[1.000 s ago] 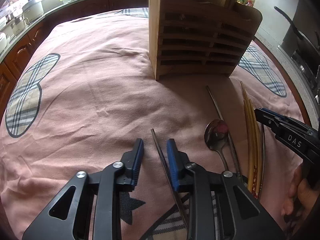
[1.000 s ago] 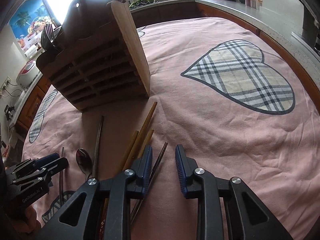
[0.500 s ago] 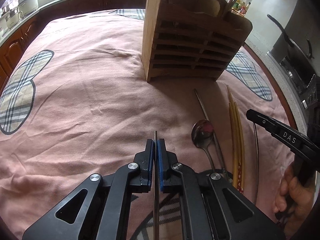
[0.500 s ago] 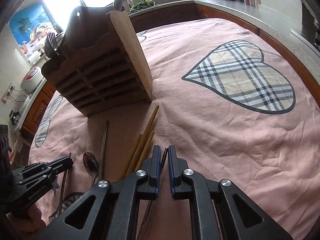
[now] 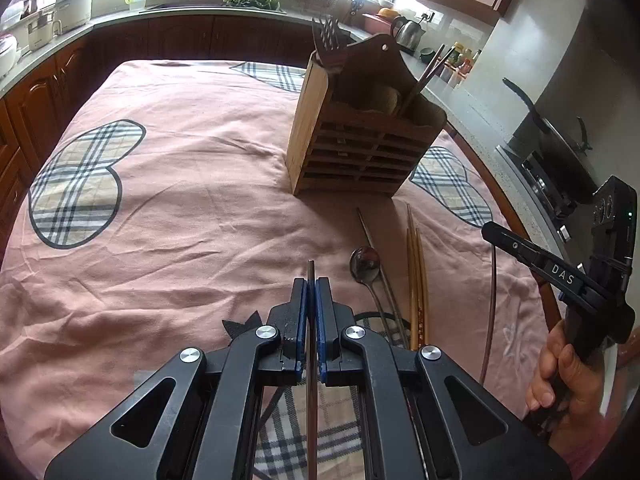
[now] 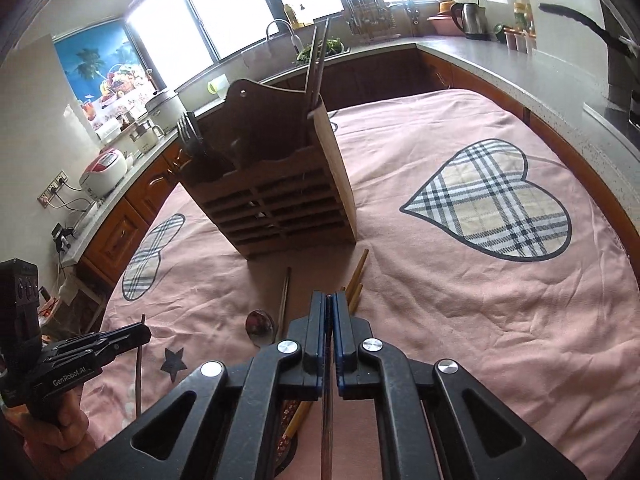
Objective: Organize utensils
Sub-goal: 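Lift both held chopsticks and carry them up over the wooden holder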
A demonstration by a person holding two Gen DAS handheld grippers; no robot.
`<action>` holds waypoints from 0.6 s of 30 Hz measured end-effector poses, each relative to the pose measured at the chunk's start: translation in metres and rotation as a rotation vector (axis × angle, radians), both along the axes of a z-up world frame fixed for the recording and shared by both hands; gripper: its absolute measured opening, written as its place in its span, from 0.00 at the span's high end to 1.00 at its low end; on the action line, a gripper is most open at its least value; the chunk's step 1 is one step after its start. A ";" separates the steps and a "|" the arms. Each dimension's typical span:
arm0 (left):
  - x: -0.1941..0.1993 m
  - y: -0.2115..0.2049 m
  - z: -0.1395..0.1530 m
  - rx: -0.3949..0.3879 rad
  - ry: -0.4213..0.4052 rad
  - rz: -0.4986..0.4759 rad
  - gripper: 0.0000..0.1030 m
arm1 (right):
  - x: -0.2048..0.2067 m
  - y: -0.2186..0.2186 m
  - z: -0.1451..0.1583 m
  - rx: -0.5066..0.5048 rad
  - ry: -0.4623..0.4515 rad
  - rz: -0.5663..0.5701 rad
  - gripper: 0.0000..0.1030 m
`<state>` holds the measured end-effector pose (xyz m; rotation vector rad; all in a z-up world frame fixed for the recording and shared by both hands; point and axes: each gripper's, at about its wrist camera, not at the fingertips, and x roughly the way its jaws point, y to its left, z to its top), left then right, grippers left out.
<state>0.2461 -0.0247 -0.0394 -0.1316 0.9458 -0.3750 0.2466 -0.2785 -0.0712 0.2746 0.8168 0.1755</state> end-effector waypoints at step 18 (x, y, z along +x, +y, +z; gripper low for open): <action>-0.048 0.036 0.066 -0.102 -0.216 0.078 0.97 | -0.044 0.009 0.062 -0.022 -0.174 0.023 0.97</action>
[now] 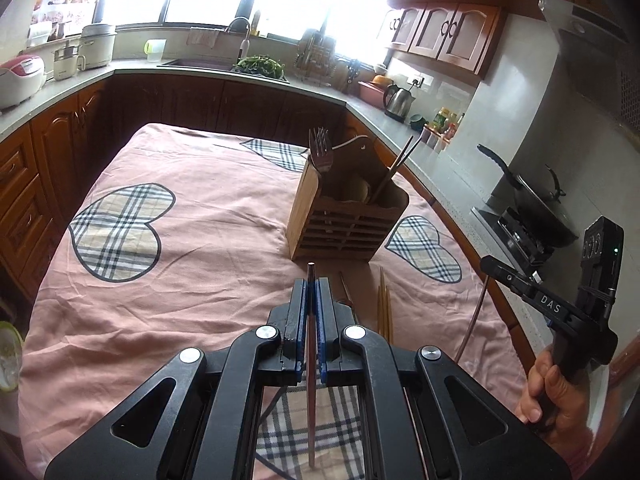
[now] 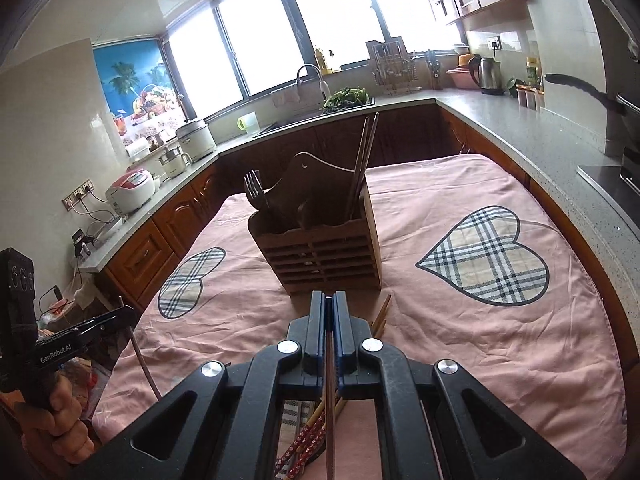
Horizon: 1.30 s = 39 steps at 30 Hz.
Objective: Organize utensils
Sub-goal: 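Lift both held chopsticks and carry them up over the wooden holder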
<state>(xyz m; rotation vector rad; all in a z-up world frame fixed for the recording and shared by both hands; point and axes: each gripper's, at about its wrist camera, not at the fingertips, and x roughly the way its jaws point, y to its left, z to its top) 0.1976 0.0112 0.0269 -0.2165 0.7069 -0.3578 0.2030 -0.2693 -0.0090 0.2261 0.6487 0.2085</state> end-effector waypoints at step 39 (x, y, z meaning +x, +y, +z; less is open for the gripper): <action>0.077 -0.013 0.105 -0.134 -0.361 0.137 0.97 | 0.051 -0.021 0.111 0.043 -0.339 -0.104 0.97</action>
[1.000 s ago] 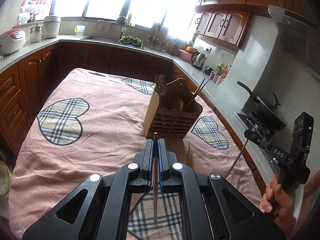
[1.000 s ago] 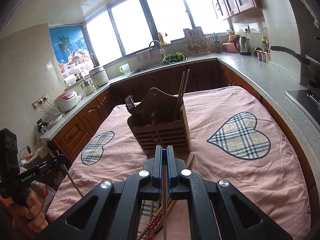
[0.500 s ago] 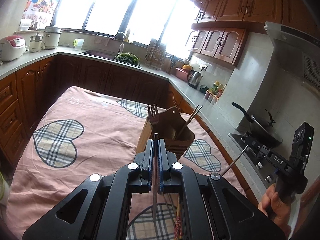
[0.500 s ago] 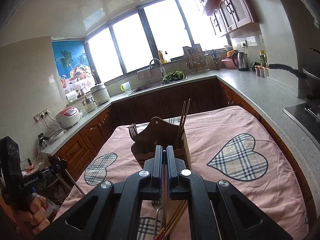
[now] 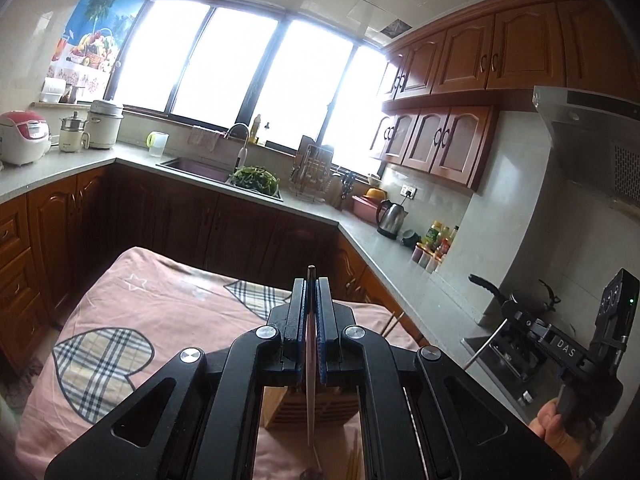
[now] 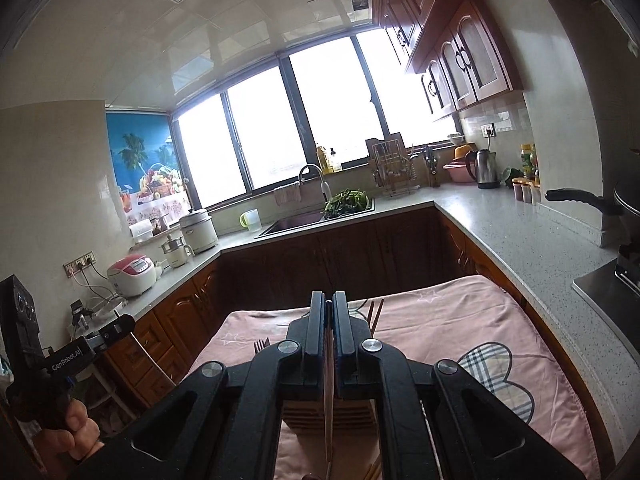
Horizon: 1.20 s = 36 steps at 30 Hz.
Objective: Organize utensils
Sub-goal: 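Lift both held chopsticks and carry them up over the wooden holder, then lower the chopsticks into the holder and open both tools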
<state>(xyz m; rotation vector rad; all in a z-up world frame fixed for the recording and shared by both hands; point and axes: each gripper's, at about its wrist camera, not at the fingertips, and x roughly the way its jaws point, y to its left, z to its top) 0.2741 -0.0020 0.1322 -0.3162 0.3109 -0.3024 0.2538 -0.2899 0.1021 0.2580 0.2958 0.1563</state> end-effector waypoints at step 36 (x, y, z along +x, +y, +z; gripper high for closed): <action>0.114 -0.033 -0.101 -0.007 0.150 0.041 0.95 | 0.121 -0.016 -0.092 0.059 0.161 -0.021 0.96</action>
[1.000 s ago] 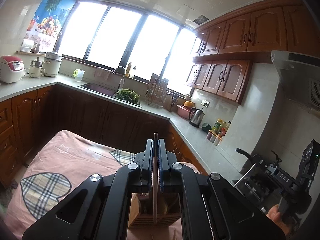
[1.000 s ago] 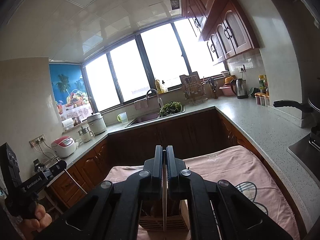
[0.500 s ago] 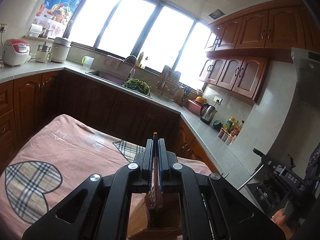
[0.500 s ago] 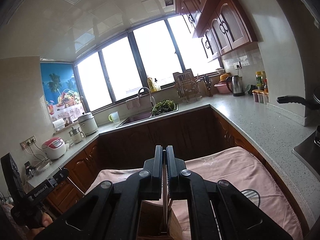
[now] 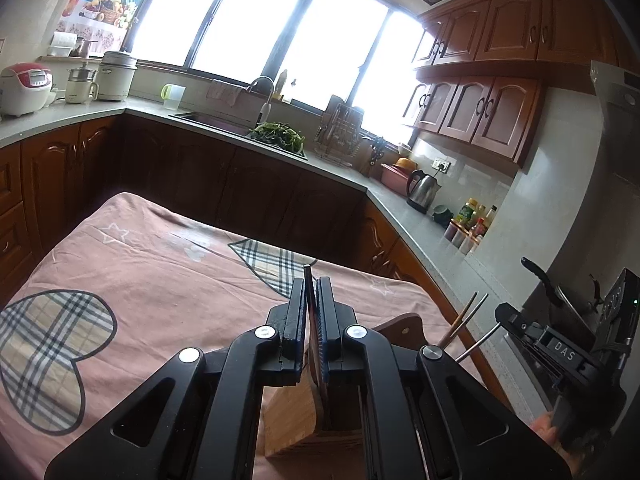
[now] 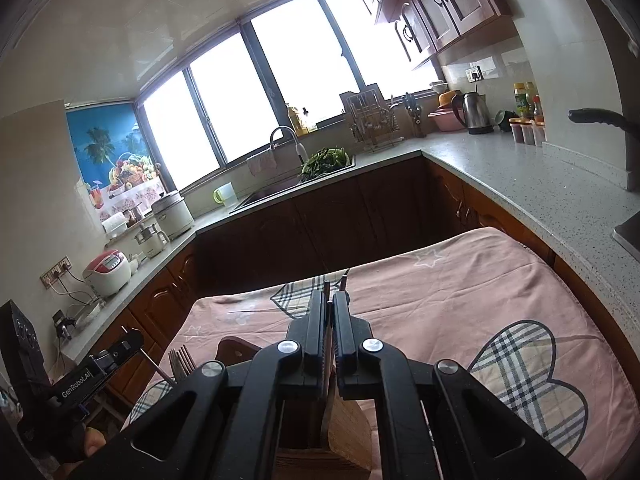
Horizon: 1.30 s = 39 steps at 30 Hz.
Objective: Organize utensils
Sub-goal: 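Lower the chopsticks into the holder and open both tools, then move both open tools back toward the remaining utensils on the cloth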
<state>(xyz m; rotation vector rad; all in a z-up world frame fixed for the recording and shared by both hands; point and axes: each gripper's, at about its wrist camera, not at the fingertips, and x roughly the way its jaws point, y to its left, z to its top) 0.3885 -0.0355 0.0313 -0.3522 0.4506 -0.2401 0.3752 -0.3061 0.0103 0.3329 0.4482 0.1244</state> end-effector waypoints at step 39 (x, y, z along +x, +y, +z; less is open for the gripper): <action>-0.078 0.020 -0.009 0.057 0.133 -0.036 0.06 | -0.079 -0.012 -0.005 0.111 0.030 0.046 0.12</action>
